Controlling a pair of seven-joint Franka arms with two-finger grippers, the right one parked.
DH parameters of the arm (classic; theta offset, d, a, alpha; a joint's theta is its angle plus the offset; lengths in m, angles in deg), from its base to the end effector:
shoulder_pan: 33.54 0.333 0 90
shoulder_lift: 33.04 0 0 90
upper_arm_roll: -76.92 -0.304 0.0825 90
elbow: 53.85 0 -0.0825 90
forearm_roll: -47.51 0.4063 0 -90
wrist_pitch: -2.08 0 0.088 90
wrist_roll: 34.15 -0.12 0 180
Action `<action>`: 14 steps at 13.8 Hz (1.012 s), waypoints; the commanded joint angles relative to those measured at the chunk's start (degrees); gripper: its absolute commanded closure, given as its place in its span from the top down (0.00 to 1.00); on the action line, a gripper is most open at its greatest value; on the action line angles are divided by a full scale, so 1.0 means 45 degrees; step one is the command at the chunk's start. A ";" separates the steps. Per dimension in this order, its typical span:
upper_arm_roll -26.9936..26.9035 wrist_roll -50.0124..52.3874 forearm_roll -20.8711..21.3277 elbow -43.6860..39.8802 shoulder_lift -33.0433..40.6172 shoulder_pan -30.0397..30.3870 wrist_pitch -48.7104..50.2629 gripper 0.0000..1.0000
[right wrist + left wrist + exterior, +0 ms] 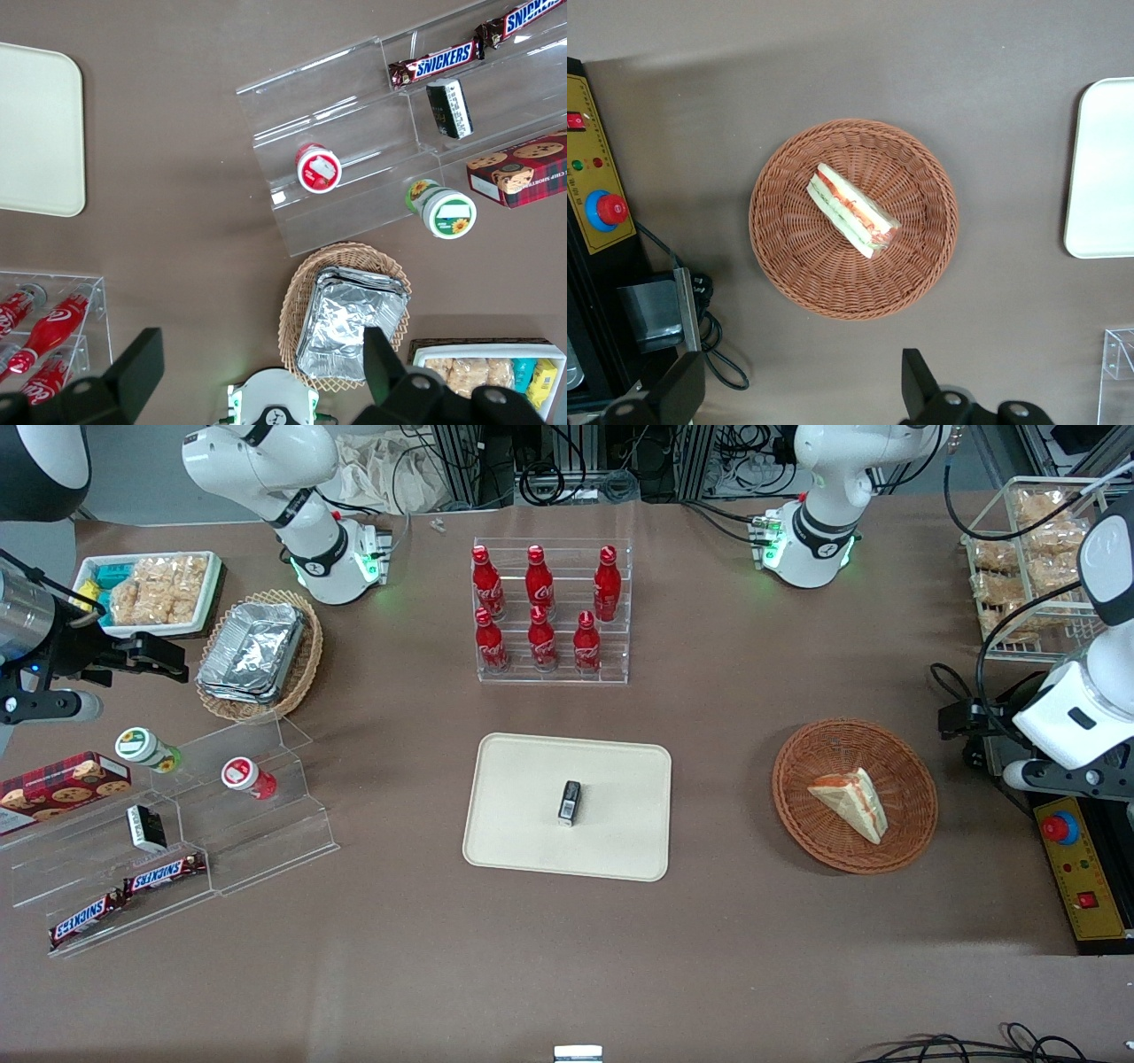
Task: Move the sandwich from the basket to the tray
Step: 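Move the left gripper over the sandwich in the wicker basket and lower it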
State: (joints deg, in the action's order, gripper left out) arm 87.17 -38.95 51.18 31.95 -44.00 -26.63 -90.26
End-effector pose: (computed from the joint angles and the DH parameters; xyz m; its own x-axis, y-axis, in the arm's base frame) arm 0.6297 -0.0208 0.5252 0.9867 -0.1433 -0.0763 -0.1455 -0.9891 -0.0235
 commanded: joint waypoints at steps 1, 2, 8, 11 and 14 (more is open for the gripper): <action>0.0085 -0.0201 0.0221 -0.0513 -0.0281 0.0068 0.0307 1.00; 0.0085 -0.0201 0.0221 -0.0512 -0.0281 0.0048 0.0287 1.00; 0.0046 0.3245 0.0084 0.1998 -0.0068 0.0107 -0.1676 1.00; -0.0090 0.5168 0.0123 0.4110 0.0169 0.0106 -0.4141 1.00; -0.0363 0.6511 0.0065 0.4624 -0.0103 0.0087 -0.4907 1.00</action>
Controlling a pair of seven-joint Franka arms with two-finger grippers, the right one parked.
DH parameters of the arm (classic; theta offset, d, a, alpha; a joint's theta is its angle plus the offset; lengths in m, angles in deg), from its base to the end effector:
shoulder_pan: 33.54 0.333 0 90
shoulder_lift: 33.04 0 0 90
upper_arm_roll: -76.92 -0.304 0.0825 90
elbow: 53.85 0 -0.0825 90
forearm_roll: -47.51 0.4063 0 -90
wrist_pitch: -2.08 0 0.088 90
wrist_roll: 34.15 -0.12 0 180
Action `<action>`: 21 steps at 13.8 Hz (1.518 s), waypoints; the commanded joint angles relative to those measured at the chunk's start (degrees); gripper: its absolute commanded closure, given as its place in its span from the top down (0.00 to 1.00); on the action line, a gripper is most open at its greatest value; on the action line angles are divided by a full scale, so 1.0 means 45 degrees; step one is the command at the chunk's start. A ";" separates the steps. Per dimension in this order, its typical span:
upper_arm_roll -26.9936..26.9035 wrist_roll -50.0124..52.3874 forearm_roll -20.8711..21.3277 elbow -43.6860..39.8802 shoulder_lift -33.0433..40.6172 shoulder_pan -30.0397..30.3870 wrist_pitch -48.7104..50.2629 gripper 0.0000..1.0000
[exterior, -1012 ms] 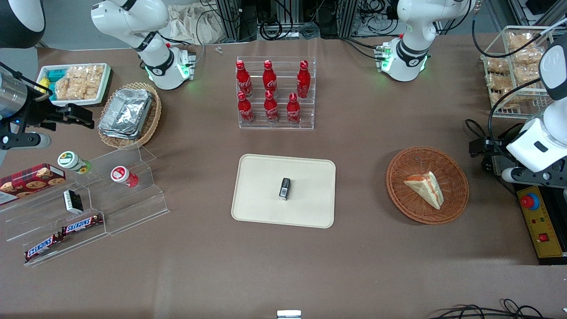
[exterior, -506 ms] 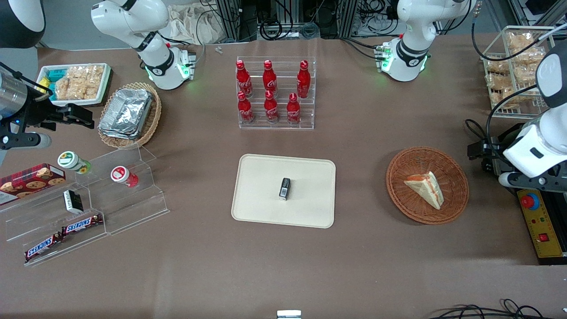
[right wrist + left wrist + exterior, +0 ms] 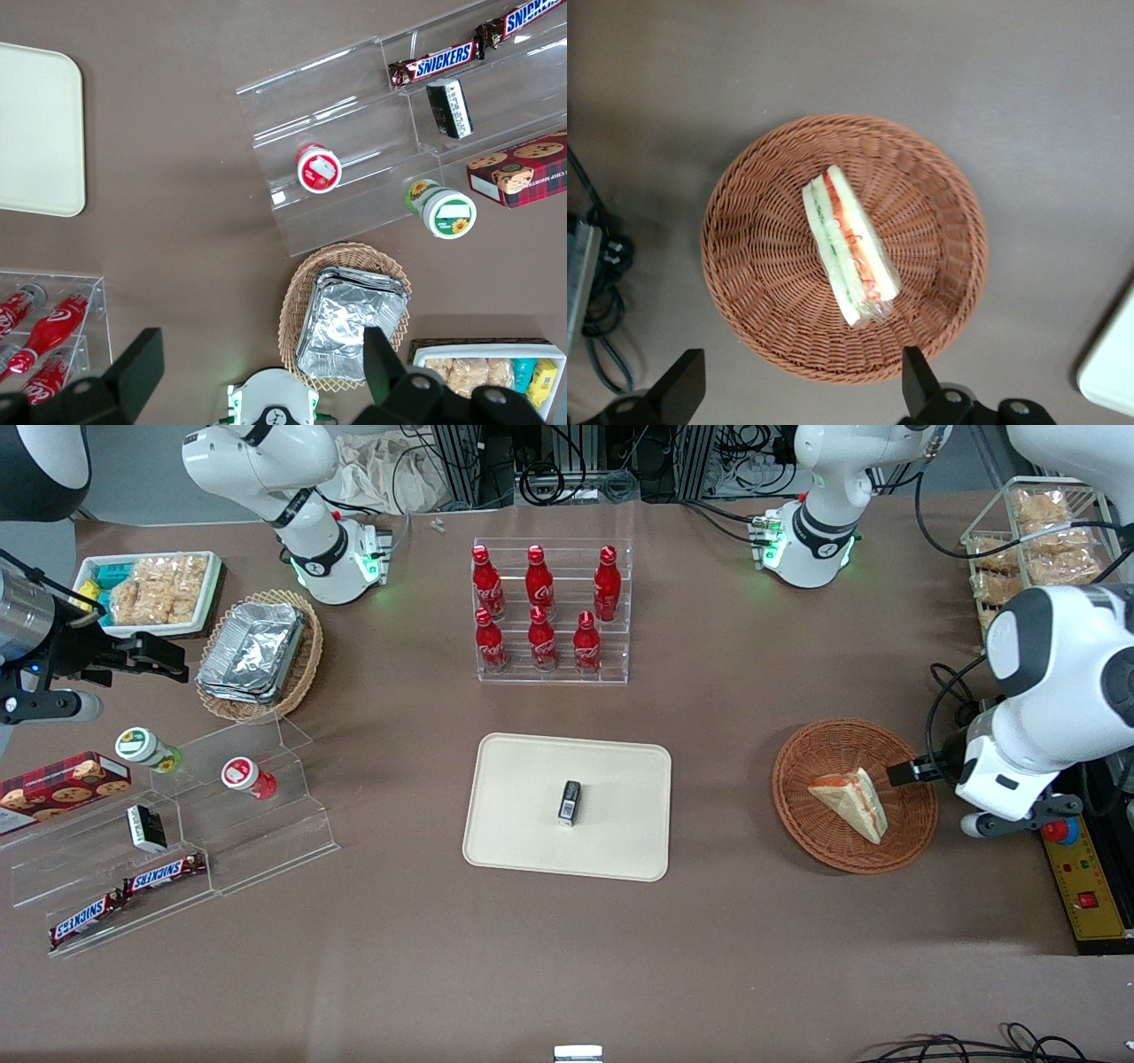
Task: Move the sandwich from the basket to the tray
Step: 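Move the left gripper over the sandwich in the wicker basket and lower it, then close the left gripper on the triangular sandwich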
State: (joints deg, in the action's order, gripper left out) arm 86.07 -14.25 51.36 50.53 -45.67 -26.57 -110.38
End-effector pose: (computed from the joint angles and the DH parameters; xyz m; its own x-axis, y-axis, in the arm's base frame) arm 0.6245 -0.0147 0.3756 0.9577 0.2809 -0.0633 0.2780 -0.9593 -0.0497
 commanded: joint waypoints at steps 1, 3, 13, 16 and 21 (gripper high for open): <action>-0.0120 0.2014 0.0043 0.0496 -0.0062 0.0015 -0.0669 1.00; -0.0101 0.4124 0.0141 0.0651 -0.0610 -0.0045 -0.1545 1.00; -0.0081 0.6126 0.0336 0.1197 -0.1961 -0.0709 -0.2976 1.00; -0.0120 0.6145 0.1077 0.1861 -0.1980 -0.0709 -0.3385 1.00; -0.0159 0.6164 0.1137 0.2683 -0.2038 -0.0689 -0.4518 0.98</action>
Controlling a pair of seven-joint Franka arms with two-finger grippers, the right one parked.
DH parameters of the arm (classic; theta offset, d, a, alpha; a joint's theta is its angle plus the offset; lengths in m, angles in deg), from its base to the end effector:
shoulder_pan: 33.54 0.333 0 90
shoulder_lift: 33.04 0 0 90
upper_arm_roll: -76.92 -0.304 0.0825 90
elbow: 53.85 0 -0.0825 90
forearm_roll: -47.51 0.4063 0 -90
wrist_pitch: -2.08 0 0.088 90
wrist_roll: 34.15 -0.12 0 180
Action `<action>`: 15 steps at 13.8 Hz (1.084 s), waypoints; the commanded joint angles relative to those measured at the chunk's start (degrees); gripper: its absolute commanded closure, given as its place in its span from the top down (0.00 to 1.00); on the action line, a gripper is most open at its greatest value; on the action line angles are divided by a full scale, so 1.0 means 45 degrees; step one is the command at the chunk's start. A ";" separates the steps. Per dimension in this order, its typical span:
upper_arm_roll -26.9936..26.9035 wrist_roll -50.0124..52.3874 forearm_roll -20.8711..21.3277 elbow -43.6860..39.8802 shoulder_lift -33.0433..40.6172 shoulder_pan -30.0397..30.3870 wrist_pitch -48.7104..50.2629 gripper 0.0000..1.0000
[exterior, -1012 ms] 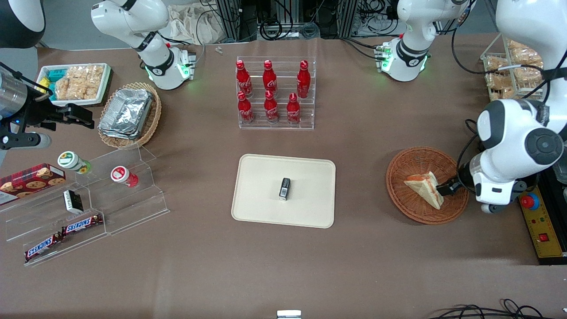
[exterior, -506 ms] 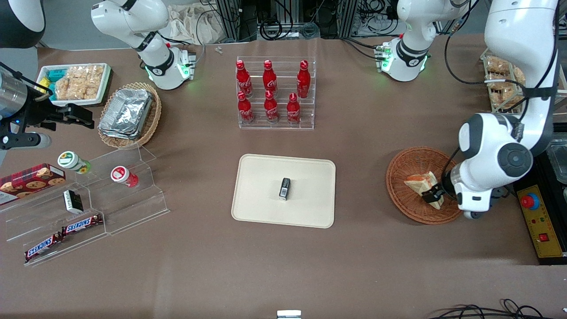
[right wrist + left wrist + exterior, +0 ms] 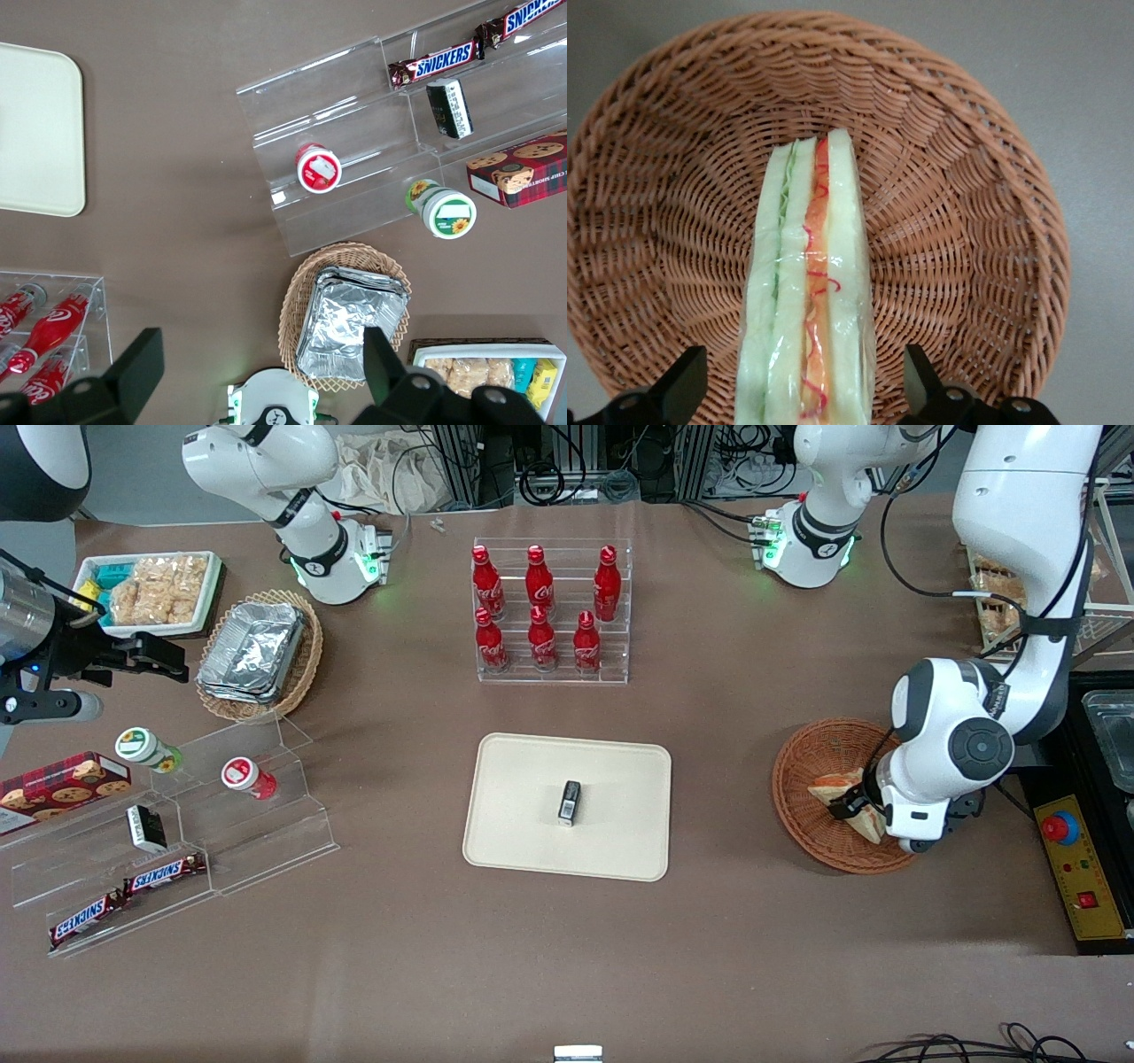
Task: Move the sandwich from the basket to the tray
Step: 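Close the left gripper on the triangular sandwich, then lift the sandwich out of the basket with the left gripper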
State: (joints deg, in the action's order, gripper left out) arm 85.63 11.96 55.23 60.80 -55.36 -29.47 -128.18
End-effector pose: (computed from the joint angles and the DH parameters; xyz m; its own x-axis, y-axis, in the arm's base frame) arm 0.6018 -0.0442 0.2153 0.8000 0.5977 -0.0522 0.5909 -0.8000 -0.1047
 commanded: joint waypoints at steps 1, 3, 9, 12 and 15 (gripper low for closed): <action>-0.0061 0.0494 0.0239 0.0361 0.0136 -0.0043 -0.0565 0.72; -0.0081 0.0865 0.0239 0.0283 0.0117 -0.0043 -0.0565 0.06; -0.0022 0.0184 0.0005 -0.1021 0.0818 0.0543 0.1422 0.00; 0.0347 0.0144 0.0024 -0.3516 0.0898 0.0406 0.4366 0.00; 0.1496 0.0007 0.0044 -0.6097 0.0820 0.0406 0.6968 0.00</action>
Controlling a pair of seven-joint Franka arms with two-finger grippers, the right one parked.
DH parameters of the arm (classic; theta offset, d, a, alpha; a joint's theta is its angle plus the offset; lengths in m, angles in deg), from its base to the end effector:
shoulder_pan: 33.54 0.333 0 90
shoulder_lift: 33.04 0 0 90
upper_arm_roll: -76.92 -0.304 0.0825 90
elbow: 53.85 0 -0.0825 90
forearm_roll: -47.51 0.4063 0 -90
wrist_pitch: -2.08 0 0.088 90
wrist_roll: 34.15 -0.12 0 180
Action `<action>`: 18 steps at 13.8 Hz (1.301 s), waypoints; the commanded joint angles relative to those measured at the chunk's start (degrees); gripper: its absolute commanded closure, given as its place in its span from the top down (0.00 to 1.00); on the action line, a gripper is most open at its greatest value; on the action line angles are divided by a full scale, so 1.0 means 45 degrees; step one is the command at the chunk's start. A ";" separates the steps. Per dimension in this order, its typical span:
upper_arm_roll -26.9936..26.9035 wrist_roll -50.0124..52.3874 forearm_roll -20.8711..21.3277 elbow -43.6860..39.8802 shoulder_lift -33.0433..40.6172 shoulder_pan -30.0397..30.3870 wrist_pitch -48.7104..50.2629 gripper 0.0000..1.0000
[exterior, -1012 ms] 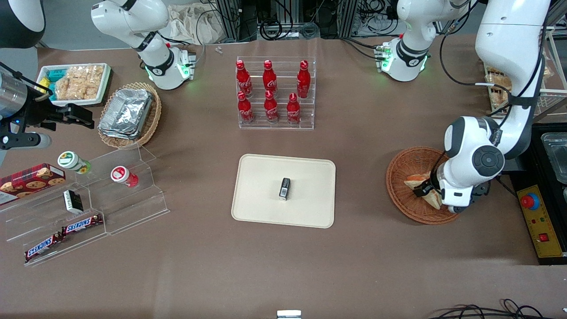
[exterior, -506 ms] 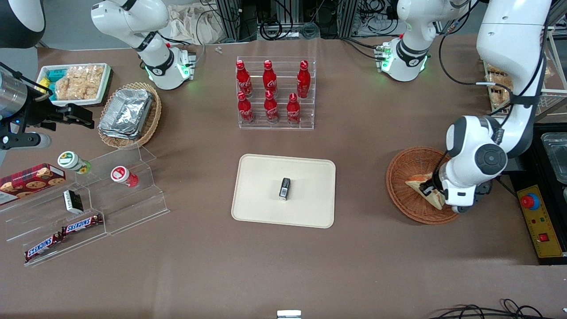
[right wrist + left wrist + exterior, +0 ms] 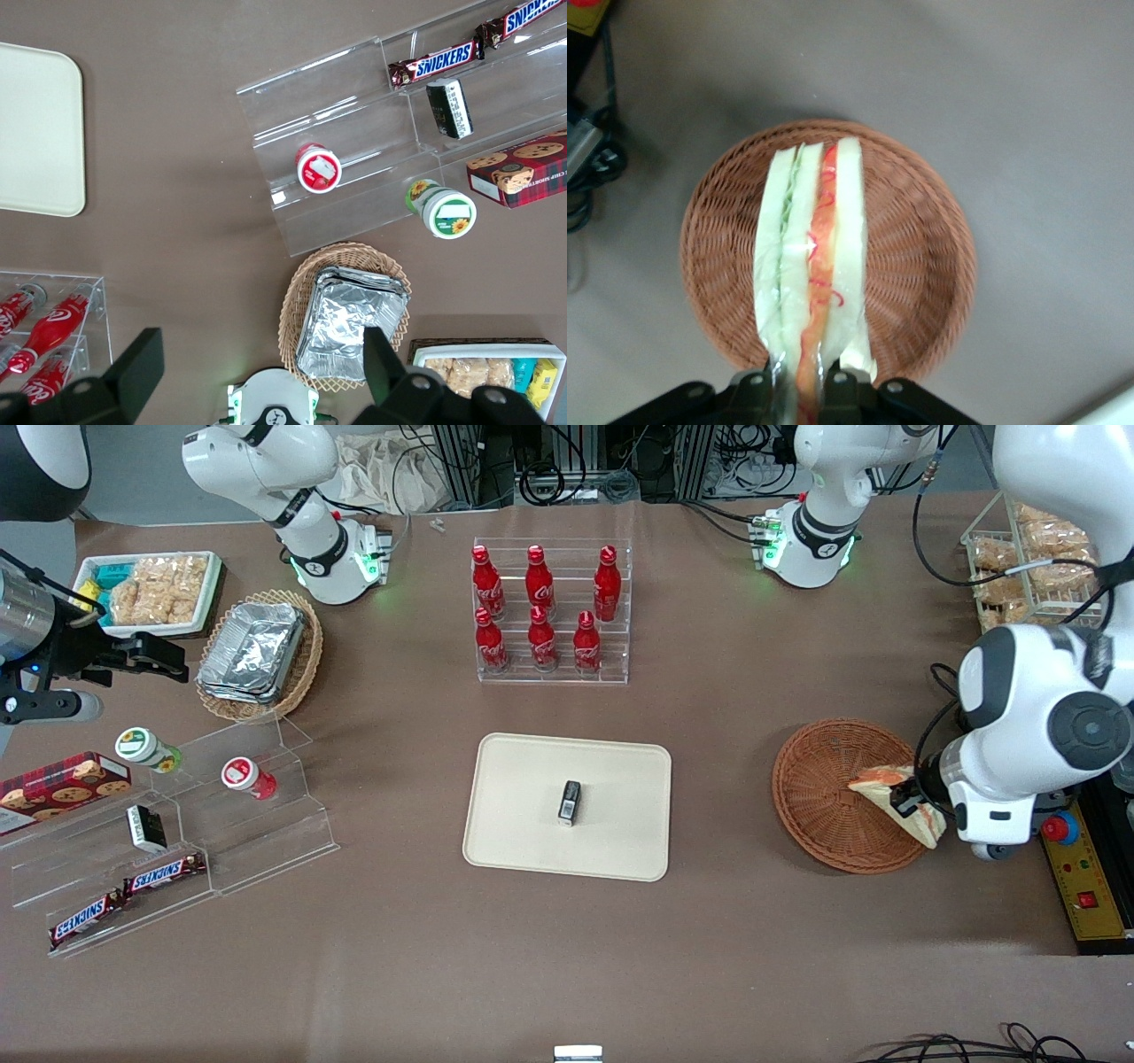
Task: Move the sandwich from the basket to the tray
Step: 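Lift the sandwich out of the basket with the left gripper, then carry the sandwich over the cream tray beside the black box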
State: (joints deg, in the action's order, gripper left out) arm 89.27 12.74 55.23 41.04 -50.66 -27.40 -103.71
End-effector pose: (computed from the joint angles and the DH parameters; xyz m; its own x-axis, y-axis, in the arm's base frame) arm 0.6493 -0.0479 0.3932 0.7807 0.6241 -0.0314 0.6168 -0.7777 -0.1214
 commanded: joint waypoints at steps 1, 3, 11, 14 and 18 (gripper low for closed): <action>0.1234 -0.0031 0.0063 -0.2254 -0.0245 -0.0054 0.1730 0.00; 0.2096 -0.0126 0.0102 -0.2942 -0.0381 -0.0151 0.1790 0.00; 0.3798 -0.0674 0.1071 -0.3080 -0.4145 -0.3155 -0.1388 0.00; 0.3798 -0.0050 0.2483 -0.3041 -0.5708 -0.3901 -0.2094 0.00; 0.3798 -0.0049 0.3440 -0.3002 -0.6493 -0.4116 -0.2624 0.00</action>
State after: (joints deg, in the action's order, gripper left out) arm 106.27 12.00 68.31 29.69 -78.93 -45.26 -116.24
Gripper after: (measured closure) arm 0.819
